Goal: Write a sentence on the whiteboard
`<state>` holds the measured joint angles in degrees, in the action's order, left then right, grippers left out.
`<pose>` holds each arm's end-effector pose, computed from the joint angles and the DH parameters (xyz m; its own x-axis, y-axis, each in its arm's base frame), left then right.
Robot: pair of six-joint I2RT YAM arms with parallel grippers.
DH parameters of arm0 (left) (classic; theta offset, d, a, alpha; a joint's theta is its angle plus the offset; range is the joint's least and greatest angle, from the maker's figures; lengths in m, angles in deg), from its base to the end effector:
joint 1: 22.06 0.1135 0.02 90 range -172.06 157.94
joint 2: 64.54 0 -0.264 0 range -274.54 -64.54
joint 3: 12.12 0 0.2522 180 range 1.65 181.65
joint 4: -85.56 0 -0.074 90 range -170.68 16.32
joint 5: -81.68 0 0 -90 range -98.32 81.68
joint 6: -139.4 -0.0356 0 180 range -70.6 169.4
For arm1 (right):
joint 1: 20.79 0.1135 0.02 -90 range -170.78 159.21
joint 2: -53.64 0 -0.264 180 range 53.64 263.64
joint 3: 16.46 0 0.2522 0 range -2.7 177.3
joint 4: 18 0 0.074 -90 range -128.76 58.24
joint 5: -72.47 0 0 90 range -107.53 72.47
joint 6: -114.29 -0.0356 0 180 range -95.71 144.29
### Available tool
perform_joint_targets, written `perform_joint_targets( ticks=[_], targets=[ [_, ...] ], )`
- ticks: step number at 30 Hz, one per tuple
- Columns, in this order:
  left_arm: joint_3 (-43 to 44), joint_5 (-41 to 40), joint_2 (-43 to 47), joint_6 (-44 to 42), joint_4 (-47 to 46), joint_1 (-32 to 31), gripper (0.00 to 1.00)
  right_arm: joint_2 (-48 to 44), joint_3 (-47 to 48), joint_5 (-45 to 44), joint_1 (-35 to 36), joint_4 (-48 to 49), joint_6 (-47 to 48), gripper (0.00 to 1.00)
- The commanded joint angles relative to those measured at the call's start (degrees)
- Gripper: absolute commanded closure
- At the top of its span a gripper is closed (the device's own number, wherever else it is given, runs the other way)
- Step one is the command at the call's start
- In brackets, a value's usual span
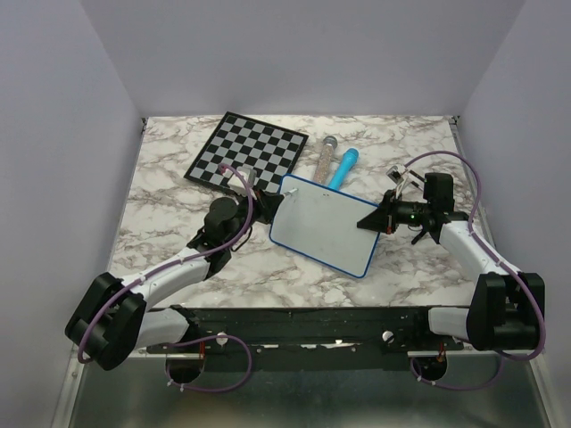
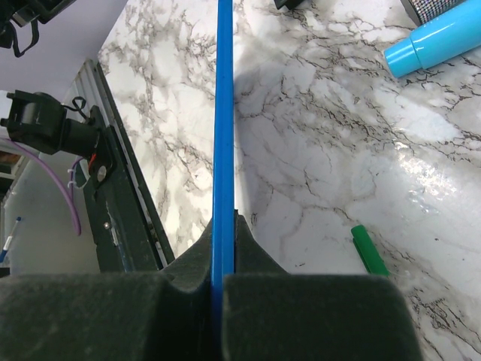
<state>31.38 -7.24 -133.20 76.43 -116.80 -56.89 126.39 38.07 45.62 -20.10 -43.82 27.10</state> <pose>0.2144 -0.1500 0.2468 -0.3023 -0.3432 -0.8893 0.5042 0.7342 -0.4547 0.2456 0.0347 0.2242 -0.6626 -0.0301 -0.7484 -0.6800 0.4430 0.5842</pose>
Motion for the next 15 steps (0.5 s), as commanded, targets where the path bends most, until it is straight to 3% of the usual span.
perform_joint_targets(
  ticks=[1,15],
  targets=[
    [0.5,0.5,0.4,0.1,-0.8,0.3,1.00,-0.3,1.5,-0.3,0.5,-0.1,1.7,0.99],
    [-2.1,-3.0,3.5,-1.0,1.8,0.7,1.00,-0.3,1.5,-0.4,0.5,-0.1,1.7,0.99]
  ],
)
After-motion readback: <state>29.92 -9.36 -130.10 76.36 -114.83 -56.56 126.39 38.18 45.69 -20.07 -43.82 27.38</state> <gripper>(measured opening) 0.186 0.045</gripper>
